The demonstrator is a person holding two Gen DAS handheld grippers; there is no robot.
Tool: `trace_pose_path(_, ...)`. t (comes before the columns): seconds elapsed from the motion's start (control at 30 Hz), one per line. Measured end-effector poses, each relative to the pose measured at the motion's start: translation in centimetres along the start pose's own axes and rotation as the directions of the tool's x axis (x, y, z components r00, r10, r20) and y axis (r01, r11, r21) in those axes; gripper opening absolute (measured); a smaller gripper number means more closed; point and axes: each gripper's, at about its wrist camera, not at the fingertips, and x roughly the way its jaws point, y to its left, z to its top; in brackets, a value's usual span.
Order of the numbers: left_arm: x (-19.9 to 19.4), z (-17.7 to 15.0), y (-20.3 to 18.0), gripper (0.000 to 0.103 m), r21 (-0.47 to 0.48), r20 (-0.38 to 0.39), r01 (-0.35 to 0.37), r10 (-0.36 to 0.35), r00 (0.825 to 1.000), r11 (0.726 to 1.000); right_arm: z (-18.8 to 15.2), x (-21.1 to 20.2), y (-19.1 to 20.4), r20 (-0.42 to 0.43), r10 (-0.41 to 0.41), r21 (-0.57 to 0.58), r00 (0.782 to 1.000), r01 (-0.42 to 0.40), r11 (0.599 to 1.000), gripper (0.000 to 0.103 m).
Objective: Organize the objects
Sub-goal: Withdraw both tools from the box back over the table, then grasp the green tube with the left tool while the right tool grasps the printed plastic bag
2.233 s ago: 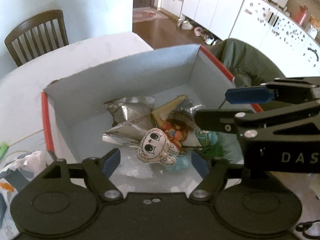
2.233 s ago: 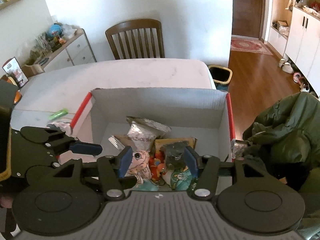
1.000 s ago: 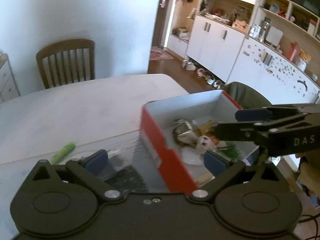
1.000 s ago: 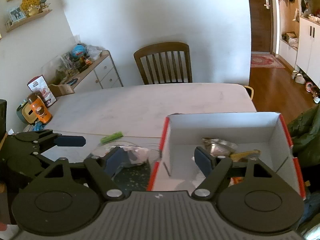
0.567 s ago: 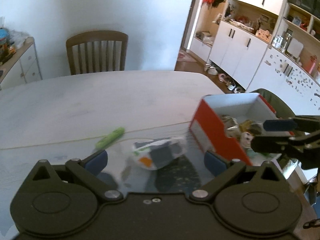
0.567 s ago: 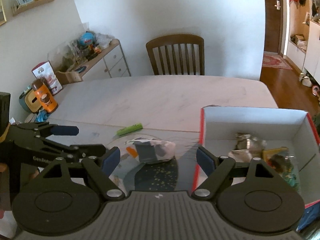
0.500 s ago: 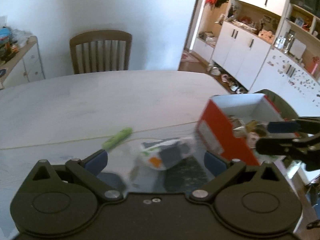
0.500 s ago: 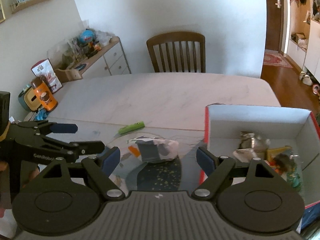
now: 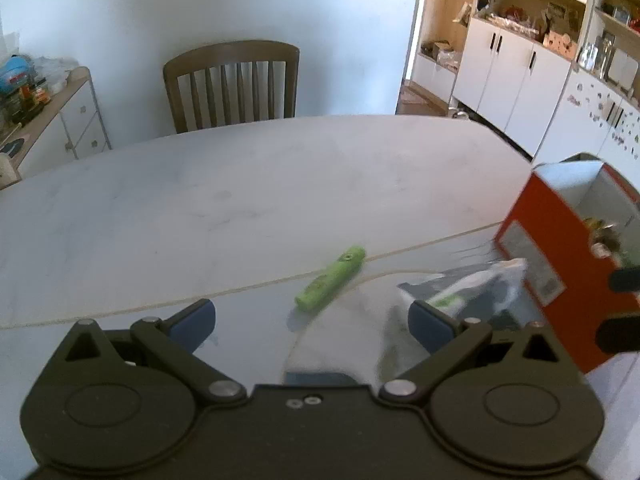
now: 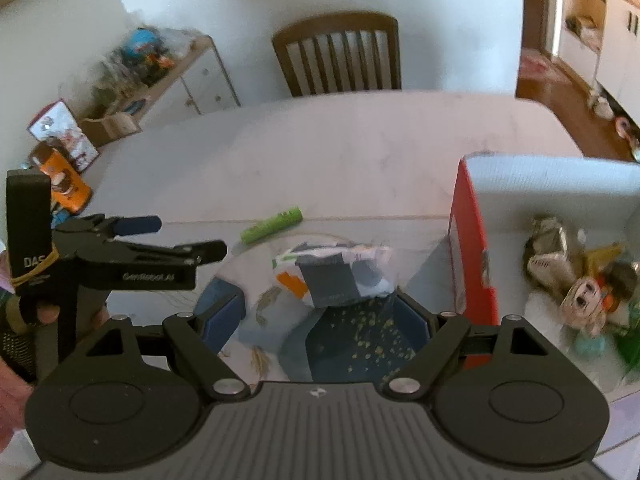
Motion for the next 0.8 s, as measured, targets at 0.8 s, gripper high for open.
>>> trace_pose_path(0.8,7.2,0.7,0.4,0.102,0.166,-0.01,0.041,-0.04,0.999,0.985,3.3,10.2,-1.2,-0.165,-0.217,0.349,0.962,0.263,0.9,0.083)
